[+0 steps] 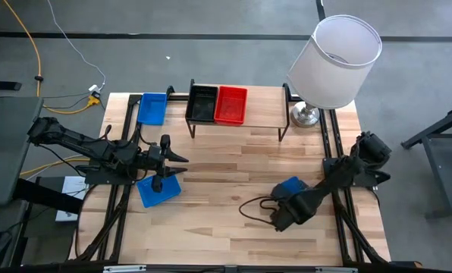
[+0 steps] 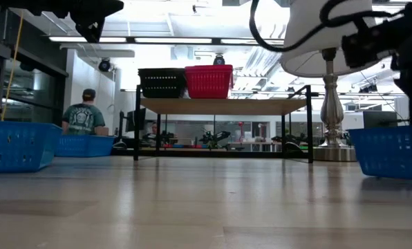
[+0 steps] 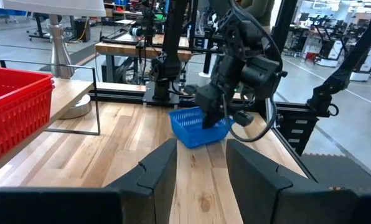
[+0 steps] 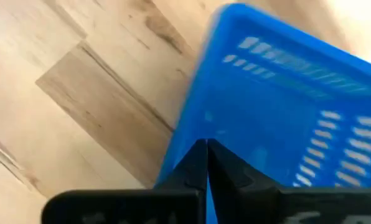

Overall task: Stack baskets on shelf by color
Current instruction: Put the bottom right blue bin on the shelf

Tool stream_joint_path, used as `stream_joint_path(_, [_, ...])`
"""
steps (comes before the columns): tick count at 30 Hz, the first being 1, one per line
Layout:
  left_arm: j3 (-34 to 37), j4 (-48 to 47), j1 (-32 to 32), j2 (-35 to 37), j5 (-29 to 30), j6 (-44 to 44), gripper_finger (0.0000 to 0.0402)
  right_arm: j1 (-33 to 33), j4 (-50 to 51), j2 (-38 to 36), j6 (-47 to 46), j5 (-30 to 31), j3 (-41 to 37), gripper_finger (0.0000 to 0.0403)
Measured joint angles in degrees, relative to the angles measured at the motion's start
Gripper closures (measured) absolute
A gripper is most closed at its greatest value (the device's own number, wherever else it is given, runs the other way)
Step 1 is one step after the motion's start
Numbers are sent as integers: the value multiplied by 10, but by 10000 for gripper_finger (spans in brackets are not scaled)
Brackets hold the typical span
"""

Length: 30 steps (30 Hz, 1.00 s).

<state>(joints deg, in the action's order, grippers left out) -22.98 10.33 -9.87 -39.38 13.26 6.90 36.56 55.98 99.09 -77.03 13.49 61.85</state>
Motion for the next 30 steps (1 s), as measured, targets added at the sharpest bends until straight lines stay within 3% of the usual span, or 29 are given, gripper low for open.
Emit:
stream_joint_path(6, [0, -2, 0, 0, 0, 0, 273, 10, 84, 0, -17, 29, 50, 403])
stream_joint_path(12, [0, -3, 0, 0, 0, 3, 273, 46, 189, 0, -52, -12, 117, 403])
stream_joint_path(22, [0, -3, 0, -4, -7, 4, 273, 127, 199, 0, -144, -118, 160, 403])
stream_joint_path(30, [0, 0, 0, -23, 4, 4, 273, 170, 199, 0, -64, -99, 139, 382])
